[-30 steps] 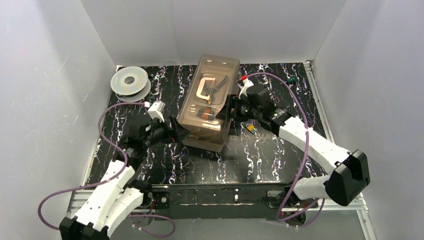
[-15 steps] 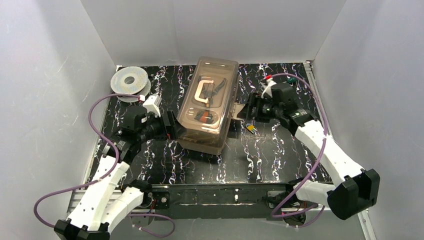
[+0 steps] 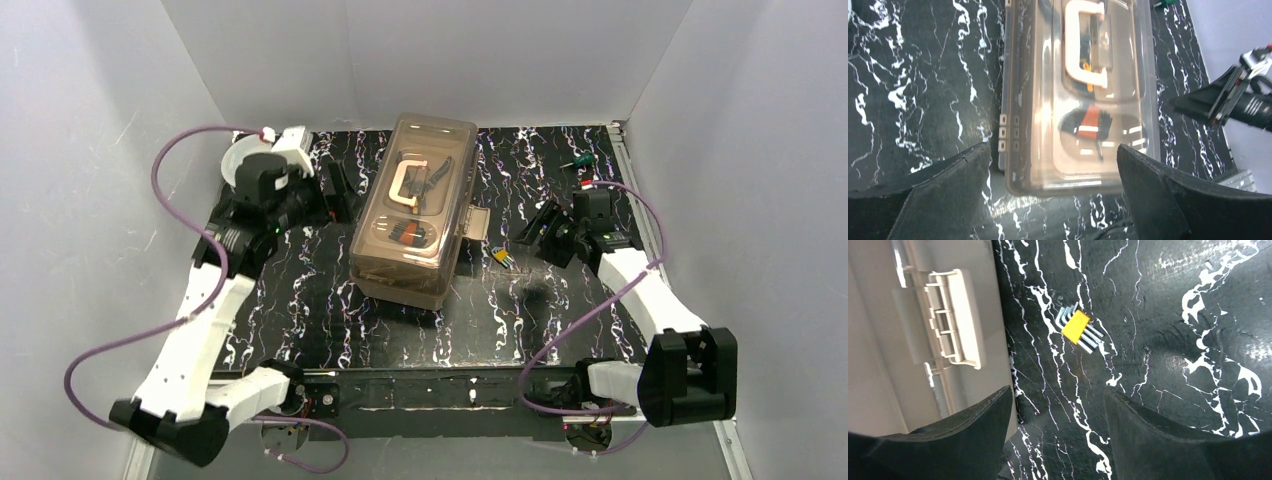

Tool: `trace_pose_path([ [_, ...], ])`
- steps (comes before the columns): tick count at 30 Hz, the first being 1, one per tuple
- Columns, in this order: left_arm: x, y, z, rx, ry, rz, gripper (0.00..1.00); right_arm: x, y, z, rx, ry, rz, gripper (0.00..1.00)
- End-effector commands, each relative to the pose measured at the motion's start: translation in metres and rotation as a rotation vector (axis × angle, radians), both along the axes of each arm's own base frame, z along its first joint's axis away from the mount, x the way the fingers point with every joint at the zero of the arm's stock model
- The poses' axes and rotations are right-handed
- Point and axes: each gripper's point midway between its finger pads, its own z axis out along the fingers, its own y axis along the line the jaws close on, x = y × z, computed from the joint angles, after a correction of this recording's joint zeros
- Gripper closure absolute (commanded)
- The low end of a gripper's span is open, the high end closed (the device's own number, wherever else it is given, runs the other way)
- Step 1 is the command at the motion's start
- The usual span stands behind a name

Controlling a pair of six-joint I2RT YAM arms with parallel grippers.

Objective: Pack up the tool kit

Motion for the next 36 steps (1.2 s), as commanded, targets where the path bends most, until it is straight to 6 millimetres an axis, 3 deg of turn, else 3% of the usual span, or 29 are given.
trace_pose_path([
  [1, 0.036, -0.002, 0.006, 0.047, 0.037, 0.033, 0.02, 0.017, 0.011, -0.002, 0.049, -0.04, 0.026, 0.26],
  [9, 0.1, 0.002, -0.026, 0.057, 0.099, 0.068, 0.02, 0.032, 0.028, -0.026, 0.124, -0.035, 0.078, 0.38],
  [17, 0.137, -0.012, -0.055, -0.056, 0.231, -0.027, 0.02, 0.045, 0.057, -0.036, 0.209, -0.023, 0.154, 0.47],
  [20, 0.143, -0.021, -0.069, -0.083, 0.29, -0.058, 0.02, 0.047, 0.07, -0.036, 0.226, -0.026, 0.191, 0.54],
  [22, 0.146, -0.024, -0.078, -0.092, 0.321, -0.068, 0.02, 0.048, 0.078, -0.036, 0.239, -0.025, 0.21, 0.65],
  [24, 0.148, -0.025, -0.086, -0.092, 0.349, -0.068, 0.02, 0.049, 0.086, -0.035, 0.255, -0.024, 0.231, 0.89],
  [25, 0.149, -0.026, -0.089, -0.096, 0.357, -0.074, 0.02, 0.05, 0.09, -0.034, 0.263, -0.024, 0.239, 0.96],
  [30, 0.148, -0.037, -0.092, -0.143, 0.362, -0.128, 0.02, 0.057, 0.104, -0.031, 0.302, -0.028, 0.264, 0.99],
  [36, 0.145, -0.035, -0.069, -0.185, 0.292, -0.132, 0.02, 0.069, 0.115, -0.029, 0.359, -0.035, 0.288, 0.99],
])
